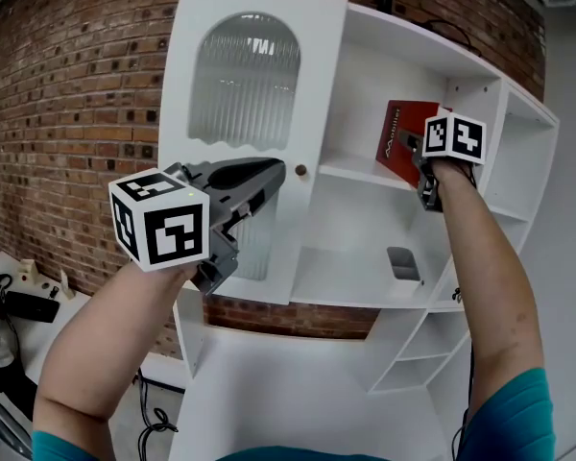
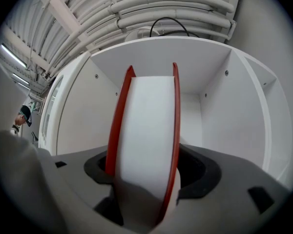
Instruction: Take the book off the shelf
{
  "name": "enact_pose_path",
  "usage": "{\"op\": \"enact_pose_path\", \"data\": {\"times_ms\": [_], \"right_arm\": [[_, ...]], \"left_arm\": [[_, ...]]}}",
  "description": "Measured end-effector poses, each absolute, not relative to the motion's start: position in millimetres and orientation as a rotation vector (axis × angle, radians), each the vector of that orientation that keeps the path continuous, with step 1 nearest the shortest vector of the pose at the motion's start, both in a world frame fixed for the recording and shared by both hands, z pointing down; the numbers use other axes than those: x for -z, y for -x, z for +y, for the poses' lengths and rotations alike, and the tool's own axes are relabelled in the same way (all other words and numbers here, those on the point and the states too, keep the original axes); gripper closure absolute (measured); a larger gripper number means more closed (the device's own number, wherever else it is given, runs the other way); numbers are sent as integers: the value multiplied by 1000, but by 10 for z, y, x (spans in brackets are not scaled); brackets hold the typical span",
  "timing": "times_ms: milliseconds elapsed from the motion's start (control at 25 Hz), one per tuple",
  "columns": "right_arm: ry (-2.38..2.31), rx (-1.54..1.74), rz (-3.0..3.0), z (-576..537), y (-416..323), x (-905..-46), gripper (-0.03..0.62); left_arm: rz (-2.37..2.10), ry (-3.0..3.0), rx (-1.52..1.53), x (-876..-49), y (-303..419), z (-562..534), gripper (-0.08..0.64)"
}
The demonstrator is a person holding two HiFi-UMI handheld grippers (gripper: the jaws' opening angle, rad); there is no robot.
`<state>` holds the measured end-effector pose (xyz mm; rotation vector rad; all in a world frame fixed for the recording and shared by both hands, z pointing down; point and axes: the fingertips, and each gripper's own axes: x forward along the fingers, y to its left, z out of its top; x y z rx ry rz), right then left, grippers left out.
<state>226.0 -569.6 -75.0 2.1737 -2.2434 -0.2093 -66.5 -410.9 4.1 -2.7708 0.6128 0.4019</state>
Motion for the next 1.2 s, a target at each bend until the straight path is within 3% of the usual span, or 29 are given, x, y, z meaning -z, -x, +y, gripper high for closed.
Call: {"op": "enact_pose_path", "data": {"times_ms": [120,160,200,1200], "right_arm": [[-2208,191,-2204,-5724,-2321,732,298],[-2225,183,-2198,-5727,-2350,733,395],[-2237,171,-2201,-5726,-2377,736,413],[-2211,326,-2367,-4390,-2300,736,419]], "left_arm": [[625,2772,-405,-59,718,-4120,545],[629,2774,-407,-66,736,-4123,545],[632,2776,-410,-72,753,-4124,545],[555,2835,-406,-332,1117,-3866,545]]}}
